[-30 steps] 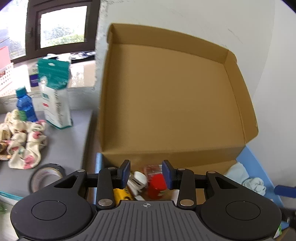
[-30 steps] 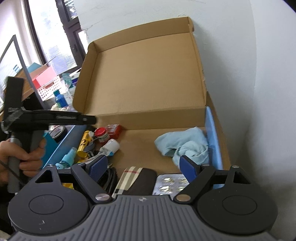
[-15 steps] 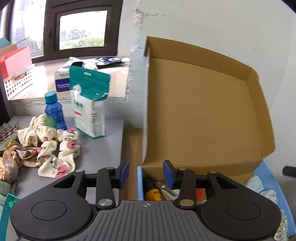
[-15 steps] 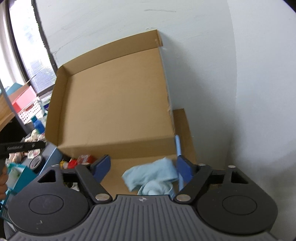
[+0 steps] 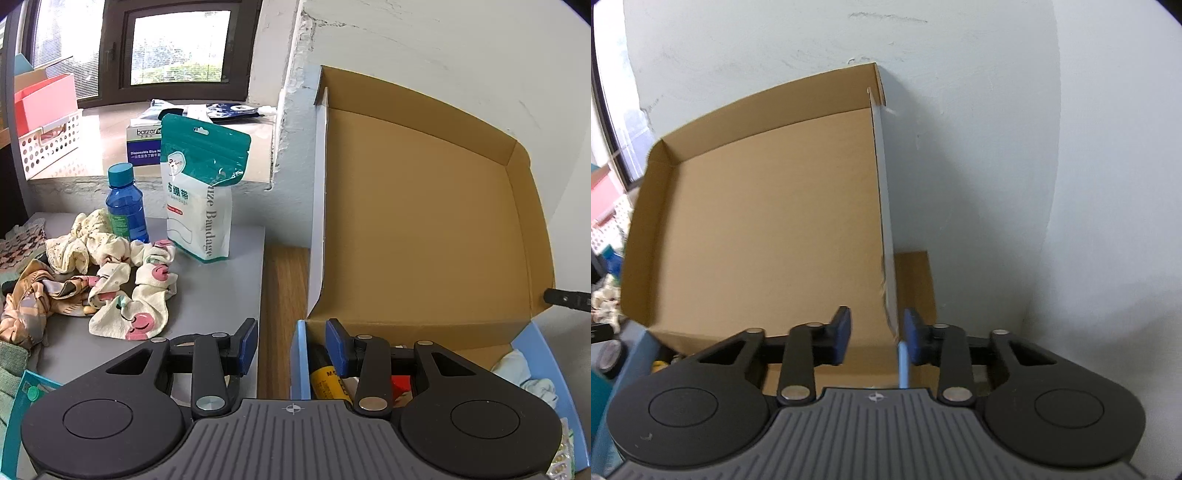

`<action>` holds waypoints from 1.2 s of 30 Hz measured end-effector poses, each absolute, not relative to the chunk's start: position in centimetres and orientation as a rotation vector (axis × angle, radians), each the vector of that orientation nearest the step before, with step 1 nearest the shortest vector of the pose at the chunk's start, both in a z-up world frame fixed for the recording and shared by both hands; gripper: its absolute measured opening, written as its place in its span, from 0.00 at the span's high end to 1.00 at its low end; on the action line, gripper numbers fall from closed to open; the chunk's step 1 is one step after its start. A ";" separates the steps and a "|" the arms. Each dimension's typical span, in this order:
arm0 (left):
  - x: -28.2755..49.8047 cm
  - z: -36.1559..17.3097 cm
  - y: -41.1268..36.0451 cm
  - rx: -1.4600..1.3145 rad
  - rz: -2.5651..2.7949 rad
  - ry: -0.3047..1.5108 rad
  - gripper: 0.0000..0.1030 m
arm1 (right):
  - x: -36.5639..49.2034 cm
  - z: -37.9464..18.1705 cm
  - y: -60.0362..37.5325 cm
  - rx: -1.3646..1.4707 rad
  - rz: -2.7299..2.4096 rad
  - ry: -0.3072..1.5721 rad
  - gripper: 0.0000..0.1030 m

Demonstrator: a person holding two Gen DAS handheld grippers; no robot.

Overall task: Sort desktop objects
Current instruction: 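Grip the cardboard lid edge with both tools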

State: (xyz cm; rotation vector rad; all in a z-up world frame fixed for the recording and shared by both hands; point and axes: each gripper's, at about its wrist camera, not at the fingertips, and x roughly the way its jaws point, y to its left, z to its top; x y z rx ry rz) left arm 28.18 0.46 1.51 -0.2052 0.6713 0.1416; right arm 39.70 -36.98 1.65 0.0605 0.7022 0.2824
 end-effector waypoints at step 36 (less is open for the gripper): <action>30.7 3.3 -0.2 -0.147 0.096 0.641 0.65 | 37.2 1.4 -36.9 -0.026 0.271 0.588 0.84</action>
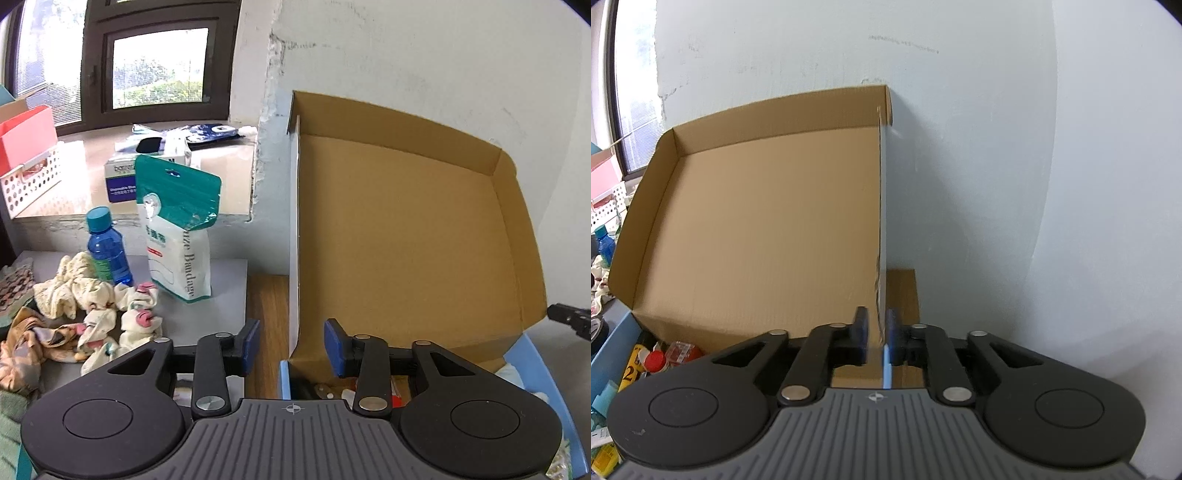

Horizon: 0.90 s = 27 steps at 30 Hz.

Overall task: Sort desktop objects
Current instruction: 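Grip the cardboard lid edge with both tools, then swing the lid down over the box with both tools and release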

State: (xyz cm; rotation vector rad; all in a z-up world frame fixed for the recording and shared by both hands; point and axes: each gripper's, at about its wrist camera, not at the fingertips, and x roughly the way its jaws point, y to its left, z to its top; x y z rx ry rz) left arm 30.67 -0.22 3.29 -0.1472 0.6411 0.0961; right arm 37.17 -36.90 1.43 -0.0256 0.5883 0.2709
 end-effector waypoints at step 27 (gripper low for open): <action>35.6 3.7 0.5 -0.167 0.081 0.642 0.95 | 38.6 1.9 -37.7 -0.008 0.257 0.591 0.79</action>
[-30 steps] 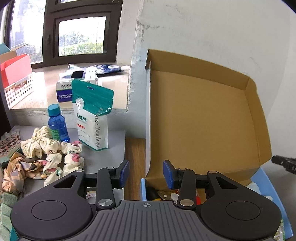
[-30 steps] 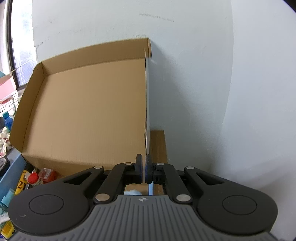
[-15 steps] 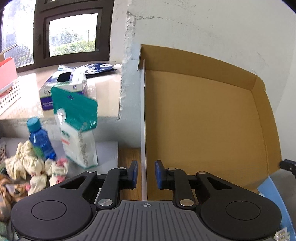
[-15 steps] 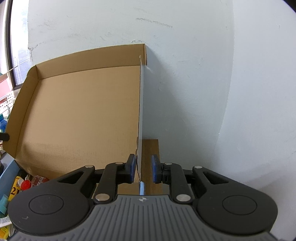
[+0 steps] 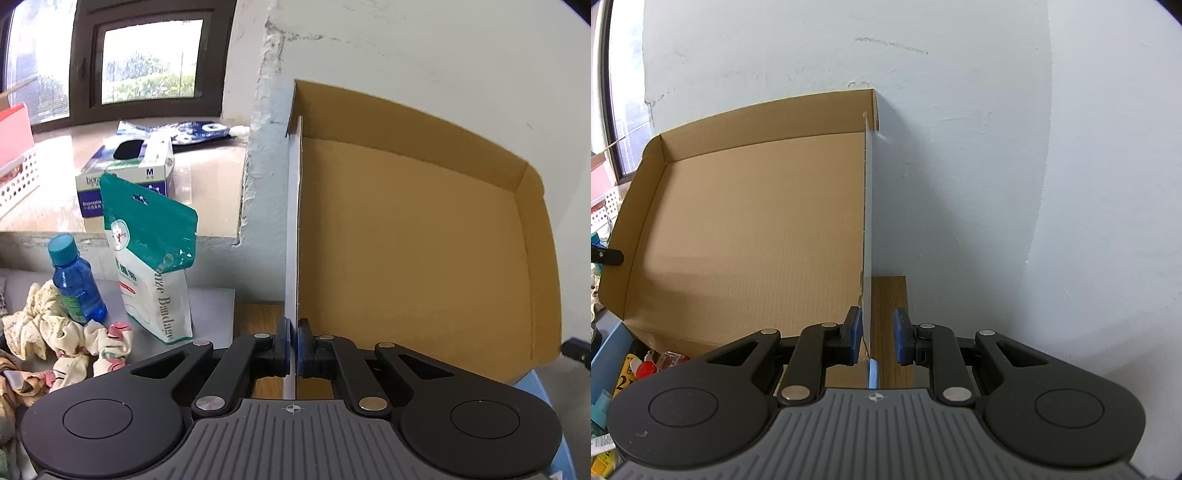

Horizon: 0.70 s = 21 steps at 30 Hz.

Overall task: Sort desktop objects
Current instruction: 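Swing the lid down over the box with both tools and release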

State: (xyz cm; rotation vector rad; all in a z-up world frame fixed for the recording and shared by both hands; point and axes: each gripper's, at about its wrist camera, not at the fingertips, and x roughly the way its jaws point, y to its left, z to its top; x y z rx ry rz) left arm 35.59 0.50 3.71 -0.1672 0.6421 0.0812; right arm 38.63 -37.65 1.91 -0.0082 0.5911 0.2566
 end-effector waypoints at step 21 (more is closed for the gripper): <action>27.8 4.3 -1.1 -0.166 0.092 0.540 0.93 | 35.4 4.4 -37.5 -0.036 0.263 0.499 0.70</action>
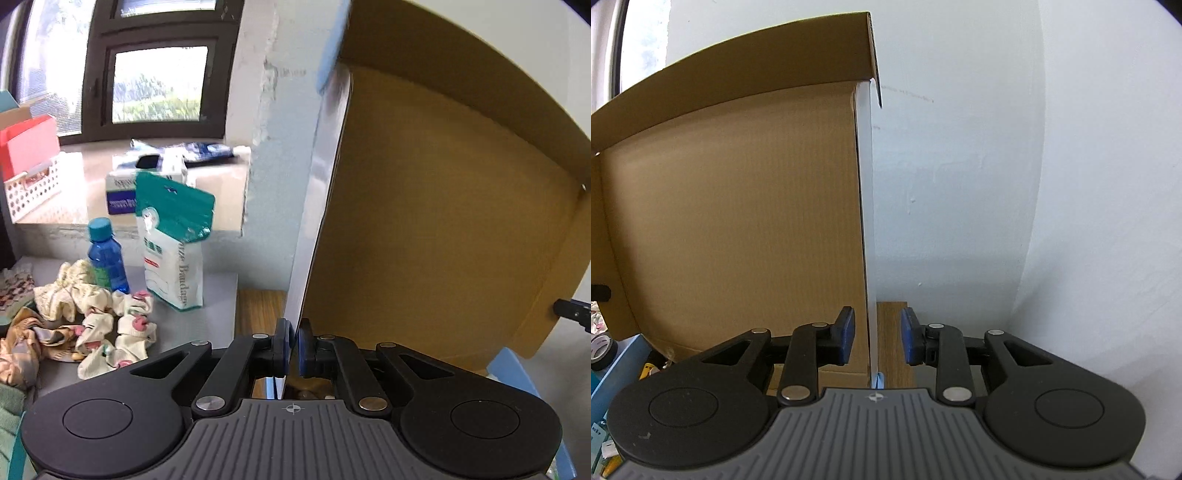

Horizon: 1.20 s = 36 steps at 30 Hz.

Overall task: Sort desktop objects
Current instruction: 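Swing the lid down over the box with both tools and release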

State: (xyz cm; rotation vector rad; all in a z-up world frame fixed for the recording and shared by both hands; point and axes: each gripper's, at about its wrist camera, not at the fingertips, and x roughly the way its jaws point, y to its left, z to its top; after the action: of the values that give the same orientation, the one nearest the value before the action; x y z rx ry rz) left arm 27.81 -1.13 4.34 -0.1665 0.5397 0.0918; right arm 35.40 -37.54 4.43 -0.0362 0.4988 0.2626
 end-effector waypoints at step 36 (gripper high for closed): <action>11.1 5.3 -4.0 -0.204 0.050 0.526 0.92 | 23.0 1.4 -40.1 -0.017 0.231 0.574 0.91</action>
State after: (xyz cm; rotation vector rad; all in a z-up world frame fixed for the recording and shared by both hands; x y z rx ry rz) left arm 11.06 -3.97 5.29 -0.2041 0.5262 0.0499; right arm 23.04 -40.15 1.41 -0.0172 0.5742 0.2307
